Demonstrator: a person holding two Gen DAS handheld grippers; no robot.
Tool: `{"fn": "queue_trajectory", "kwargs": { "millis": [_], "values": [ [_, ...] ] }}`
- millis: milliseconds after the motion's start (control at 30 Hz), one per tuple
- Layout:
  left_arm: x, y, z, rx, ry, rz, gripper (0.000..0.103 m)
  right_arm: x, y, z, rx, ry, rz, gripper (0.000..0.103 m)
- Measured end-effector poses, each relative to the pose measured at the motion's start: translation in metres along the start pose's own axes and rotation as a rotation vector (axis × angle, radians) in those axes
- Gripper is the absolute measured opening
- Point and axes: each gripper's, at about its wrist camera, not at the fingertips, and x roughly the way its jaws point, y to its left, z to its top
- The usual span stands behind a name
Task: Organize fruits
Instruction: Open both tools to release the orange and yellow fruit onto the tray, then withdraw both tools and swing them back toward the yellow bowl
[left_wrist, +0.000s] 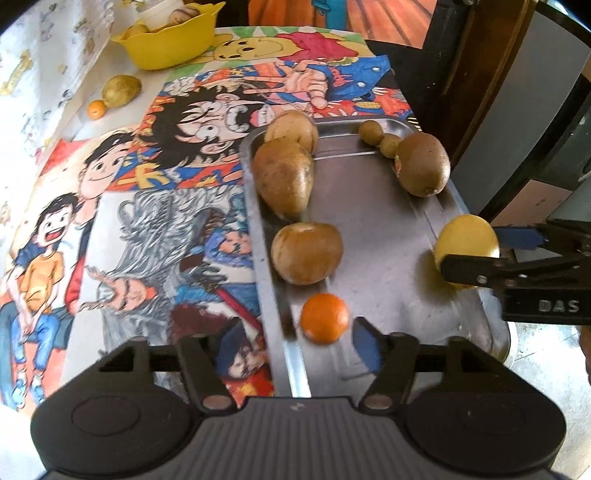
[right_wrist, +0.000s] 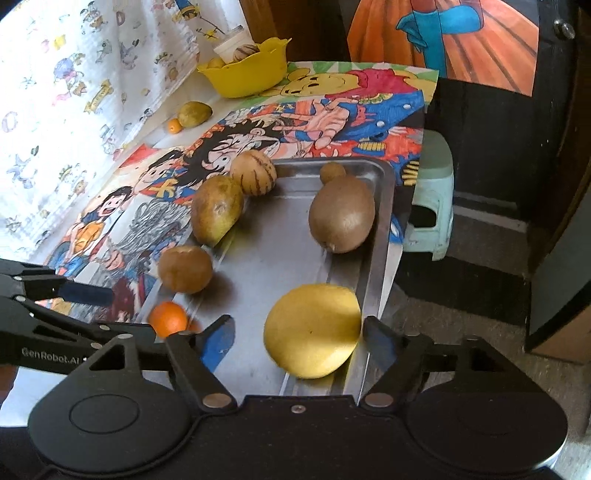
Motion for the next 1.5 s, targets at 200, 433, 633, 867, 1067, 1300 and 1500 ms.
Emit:
{"fn": "queue_trajectory", "kwargs": {
  "millis": [200, 433, 633, 867, 1067, 1300, 1500],
  "values": [
    [-0.01, 0.008, -0.01, 0.006, 0.06, 0.006, 0.091, -0.018, 0.007, -0.009, -0.011, 0.061, 0.013, 0.092],
    [-0.018, 0.015, -0.019, 0.011, 0.131, 0.022, 0.1, -0.024, 0.022, -0.013, -0.023, 0.15, 0.041, 0.101],
    [-0.021, 0.025, -0.027, 0.007, 0.184, 0.057, 0.102, -0.017, 0.035, -0.009, -0.033, 0.238, 0.062, 0.102],
    [-0.028, 0.043, -0.034, -0.03, 0.216, 0.113, 0.102, -0.011, 0.042, 0.0, 0.001, 0.288, 0.077, 0.102],
    [-0.032, 0.062, -0.036, -0.089, 0.231, 0.162, 0.102, -0.006, 0.046, 0.014, 0.007, 0.311, 0.081, 0.102],
    [-0.032, 0.086, -0.036, -0.166, 0.261, 0.203, 0.102, -0.005, 0.055, 0.037, -0.022, 0.294, 0.13, 0.102],
    [-0.042, 0.114, -0.026, -0.218, 0.211, 0.256, 0.102, -0.006, 0.064, 0.088, -0.127, 0.199, 0.151, 0.102]
  ]
}}
